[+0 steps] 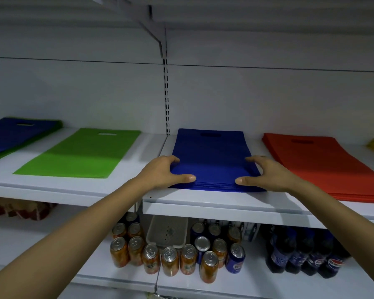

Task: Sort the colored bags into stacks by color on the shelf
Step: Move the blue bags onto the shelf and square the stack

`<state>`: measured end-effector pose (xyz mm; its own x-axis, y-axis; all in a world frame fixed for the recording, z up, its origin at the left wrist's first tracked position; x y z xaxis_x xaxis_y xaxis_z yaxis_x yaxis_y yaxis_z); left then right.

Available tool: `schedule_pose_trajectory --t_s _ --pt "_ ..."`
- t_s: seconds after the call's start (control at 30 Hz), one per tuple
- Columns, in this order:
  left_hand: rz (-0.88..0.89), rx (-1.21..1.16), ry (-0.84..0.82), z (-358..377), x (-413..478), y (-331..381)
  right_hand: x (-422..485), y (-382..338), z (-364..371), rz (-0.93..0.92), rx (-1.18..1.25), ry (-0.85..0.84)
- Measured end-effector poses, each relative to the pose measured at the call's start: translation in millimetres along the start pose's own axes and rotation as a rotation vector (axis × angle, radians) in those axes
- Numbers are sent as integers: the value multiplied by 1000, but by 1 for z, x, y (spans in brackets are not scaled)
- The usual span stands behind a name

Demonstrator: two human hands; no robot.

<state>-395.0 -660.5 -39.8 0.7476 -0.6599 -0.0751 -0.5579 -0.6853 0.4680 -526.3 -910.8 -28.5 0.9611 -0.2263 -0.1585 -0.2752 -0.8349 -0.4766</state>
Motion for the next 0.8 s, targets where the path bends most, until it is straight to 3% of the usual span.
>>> schedule_pose_trajectory --t_s 0.2,0.4,0.8 --pt "-40 387 197 -48 -14 -23 36 -57 -7 -92 -212 42" --pt "-194 604 341 -112 -48 -86 77 -176 20 -288 -332 -9" --pt "-529 553 407 -228 -209 -265 99 -469 135 -634 -573 69"
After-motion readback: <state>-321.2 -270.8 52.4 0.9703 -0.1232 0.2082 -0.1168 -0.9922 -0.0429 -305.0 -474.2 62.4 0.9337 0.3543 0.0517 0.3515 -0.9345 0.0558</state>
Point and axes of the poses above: each hand's wrist, its own x-axis towards the middle knuckle, its own z-axis out of the palm, y = z × x, the point moved 3 cm from there along x, towards the middle knuckle, and after that the axes turned 8 degrees about -y, right-handed, at the moved point
